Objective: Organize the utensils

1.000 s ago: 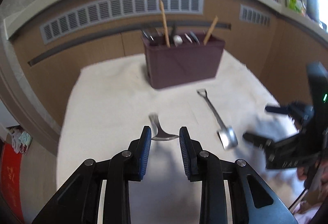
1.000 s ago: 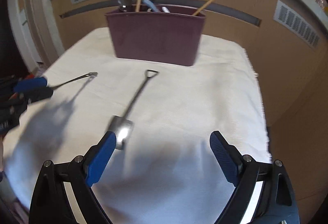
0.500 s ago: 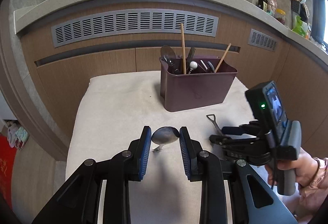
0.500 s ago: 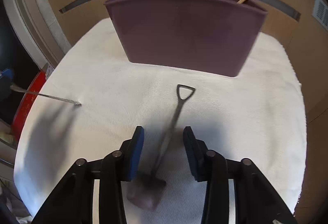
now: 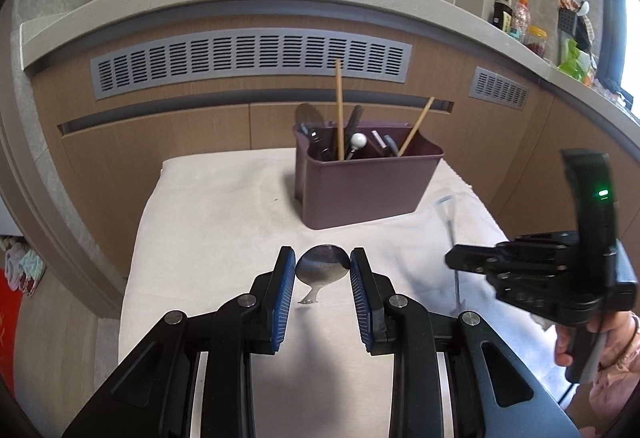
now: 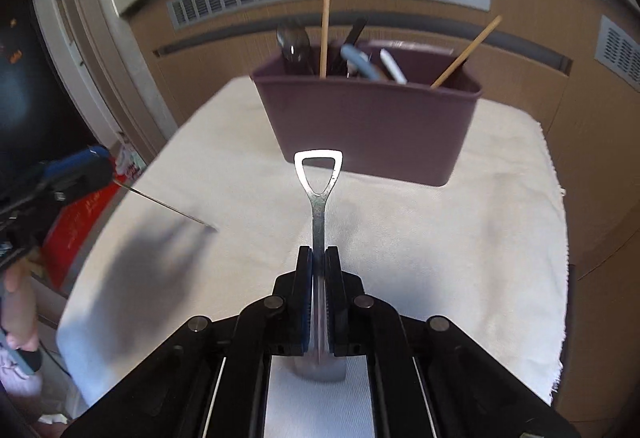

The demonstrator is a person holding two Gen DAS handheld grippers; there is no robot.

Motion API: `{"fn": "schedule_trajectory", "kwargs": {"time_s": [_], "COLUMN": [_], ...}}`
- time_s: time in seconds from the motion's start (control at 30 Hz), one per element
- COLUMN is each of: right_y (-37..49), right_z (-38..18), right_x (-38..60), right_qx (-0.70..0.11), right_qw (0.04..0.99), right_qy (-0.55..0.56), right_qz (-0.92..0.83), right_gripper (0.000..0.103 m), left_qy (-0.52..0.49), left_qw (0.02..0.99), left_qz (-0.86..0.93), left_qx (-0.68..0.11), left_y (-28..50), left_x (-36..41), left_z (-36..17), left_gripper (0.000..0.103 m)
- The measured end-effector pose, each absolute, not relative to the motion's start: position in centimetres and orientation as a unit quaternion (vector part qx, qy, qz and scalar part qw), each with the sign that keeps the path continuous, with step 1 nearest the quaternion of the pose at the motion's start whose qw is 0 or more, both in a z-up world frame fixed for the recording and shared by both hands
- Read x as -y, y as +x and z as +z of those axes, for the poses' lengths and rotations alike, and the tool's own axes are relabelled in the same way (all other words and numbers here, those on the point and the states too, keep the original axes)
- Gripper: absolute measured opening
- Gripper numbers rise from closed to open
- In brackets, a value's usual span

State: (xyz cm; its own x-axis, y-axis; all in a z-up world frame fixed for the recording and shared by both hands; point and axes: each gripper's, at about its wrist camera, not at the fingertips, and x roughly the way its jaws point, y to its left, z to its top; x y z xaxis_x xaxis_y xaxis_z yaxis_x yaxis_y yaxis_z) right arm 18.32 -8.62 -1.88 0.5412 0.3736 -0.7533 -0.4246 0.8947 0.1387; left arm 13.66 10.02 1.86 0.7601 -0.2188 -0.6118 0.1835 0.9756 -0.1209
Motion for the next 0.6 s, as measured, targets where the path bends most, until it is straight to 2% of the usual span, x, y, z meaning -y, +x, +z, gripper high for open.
{"fn": "schedule_trajectory", "kwargs": {"time_s": [0.6], "right_y": [16.3], "right_z": [4.7], "right_x": [11.7], "right_qx": [-0.339], "right_qw": [0.912], "right_qy": [-0.032], "right_qz": [0.229], "right_gripper": [0.001], "left_qy": [-0.018], "left_qw": [0.945], "left_qz": [-0.131], "left_qx": [-0.298], "left_y": [12.6], "left_x": [-8.0], "left_z": [6.2], "left_gripper": [0.029]}}
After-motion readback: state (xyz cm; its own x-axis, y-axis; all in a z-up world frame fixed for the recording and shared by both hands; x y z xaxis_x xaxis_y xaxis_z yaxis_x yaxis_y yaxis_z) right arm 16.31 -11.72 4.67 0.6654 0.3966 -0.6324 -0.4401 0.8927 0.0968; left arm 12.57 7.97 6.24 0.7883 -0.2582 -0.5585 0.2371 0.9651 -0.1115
